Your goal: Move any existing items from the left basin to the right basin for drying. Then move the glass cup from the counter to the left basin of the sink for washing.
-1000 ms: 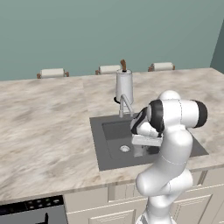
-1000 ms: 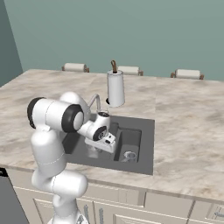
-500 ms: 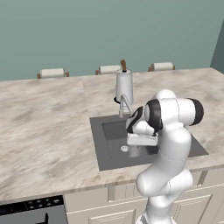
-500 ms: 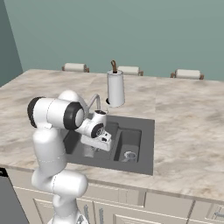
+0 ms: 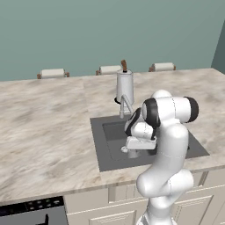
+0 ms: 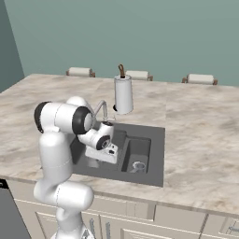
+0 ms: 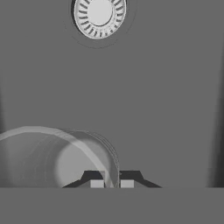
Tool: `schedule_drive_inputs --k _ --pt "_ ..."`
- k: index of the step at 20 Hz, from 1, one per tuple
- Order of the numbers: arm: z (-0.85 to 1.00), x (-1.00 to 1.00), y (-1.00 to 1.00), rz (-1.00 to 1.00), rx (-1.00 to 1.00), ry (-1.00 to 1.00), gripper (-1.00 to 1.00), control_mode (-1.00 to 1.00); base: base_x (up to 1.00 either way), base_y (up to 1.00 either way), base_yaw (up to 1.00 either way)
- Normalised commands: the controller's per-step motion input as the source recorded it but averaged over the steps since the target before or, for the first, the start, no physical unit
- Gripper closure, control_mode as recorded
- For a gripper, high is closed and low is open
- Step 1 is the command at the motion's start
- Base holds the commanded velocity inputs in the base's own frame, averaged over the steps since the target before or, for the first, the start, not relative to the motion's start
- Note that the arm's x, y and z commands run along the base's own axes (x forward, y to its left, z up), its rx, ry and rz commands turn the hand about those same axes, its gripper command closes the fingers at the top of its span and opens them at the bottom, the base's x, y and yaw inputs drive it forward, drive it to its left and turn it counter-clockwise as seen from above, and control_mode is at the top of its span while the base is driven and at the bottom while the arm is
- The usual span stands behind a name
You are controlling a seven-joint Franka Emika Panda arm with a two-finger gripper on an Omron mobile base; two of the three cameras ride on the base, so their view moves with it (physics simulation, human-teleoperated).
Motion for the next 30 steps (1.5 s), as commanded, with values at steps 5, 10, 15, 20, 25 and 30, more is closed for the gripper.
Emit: schedule_drive_inputs --k 5,10,15,20,25,30 --pt "-0.19 0.0 0.0 0.09 0.05 0.0 1.0 -1.0 0.0 0.0 0.0" --pt "-0.15 0.01 0.04 0.09 0.02 0.0 1.0 -1.0 0.0 0.0 0.0" --pt "-0.17 0.04 0.09 0.08 0.0 0.0 1.0 -1.0 0.0 0.0 0.0" --pt "-0.13 0.02 0.09 0.07 0.0 0.0 -1.0 -1.0 0.0 0.0 0.0" --pt "0.04 -0.07 0.0 0.04 0.0 -0.02 -1.0 -1.0 0.0 0.0 0.0" --pt "0.3 -0.23 0.0 0.03 0.0 -0.09 -1.0 -1.0 0.0 0.0 0.0"
